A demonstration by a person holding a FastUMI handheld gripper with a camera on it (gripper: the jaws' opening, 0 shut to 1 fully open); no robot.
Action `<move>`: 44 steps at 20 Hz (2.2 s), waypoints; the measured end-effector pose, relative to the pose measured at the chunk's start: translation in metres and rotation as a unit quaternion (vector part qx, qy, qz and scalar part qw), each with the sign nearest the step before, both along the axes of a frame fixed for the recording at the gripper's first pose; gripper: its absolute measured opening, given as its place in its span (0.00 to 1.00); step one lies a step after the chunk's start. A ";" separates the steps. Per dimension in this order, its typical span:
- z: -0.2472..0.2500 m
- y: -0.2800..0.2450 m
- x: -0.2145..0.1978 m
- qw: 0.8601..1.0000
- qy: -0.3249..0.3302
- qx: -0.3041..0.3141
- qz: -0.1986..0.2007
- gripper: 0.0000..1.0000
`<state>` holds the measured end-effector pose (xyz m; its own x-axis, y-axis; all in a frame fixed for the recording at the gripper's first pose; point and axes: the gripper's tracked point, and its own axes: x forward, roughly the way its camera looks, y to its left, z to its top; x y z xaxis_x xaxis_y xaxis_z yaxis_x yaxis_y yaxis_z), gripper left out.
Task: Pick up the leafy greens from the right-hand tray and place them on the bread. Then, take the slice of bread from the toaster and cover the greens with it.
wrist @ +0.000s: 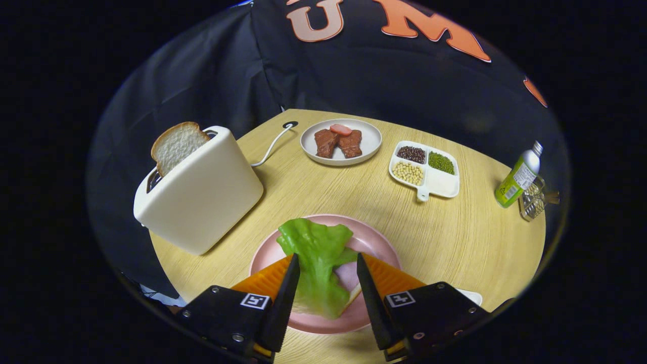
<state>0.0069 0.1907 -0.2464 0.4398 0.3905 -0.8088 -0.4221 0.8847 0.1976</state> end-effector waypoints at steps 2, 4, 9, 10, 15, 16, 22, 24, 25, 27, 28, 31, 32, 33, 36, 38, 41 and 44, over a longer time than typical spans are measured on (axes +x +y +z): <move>0.009 0.007 0.004 1.000 -0.010 0.001 0.001 0.73; 0.016 0.016 0.006 1.000 -0.013 0.004 0.003 0.77; 0.039 0.038 0.014 0.999 -0.026 0.014 0.014 0.81; 0.048 0.044 0.016 0.999 -0.026 0.024 0.014 0.83; 0.105 0.076 0.030 0.997 -0.045 0.062 0.020 0.92; 0.115 0.086 0.030 0.996 -0.042 0.073 0.023 0.94; 0.143 0.141 0.036 0.995 -0.028 0.083 0.054 0.98; 0.144 0.163 0.033 0.994 -0.006 0.091 0.061 0.99; 0.145 0.174 0.033 0.993 0.005 0.097 0.062 0.99; 0.147 0.191 0.034 0.993 0.024 0.103 0.060 0.99; 0.149 0.200 0.035 0.992 0.032 0.104 0.058 0.99; 0.146 0.214 0.040 0.993 0.050 0.096 0.053 0.98; 0.142 0.219 0.041 0.993 0.056 0.089 0.054 0.98; 0.137 0.224 0.039 0.993 0.065 0.082 0.056 0.99; 0.119 0.232 0.032 0.993 0.090 0.057 0.060 0.98; 0.115 0.232 0.027 0.993 0.100 0.044 0.053 0.99; 0.103 0.228 0.028 0.993 0.110 0.026 0.043 0.97; 0.101 0.222 0.026 0.993 0.111 0.012 0.035 0.91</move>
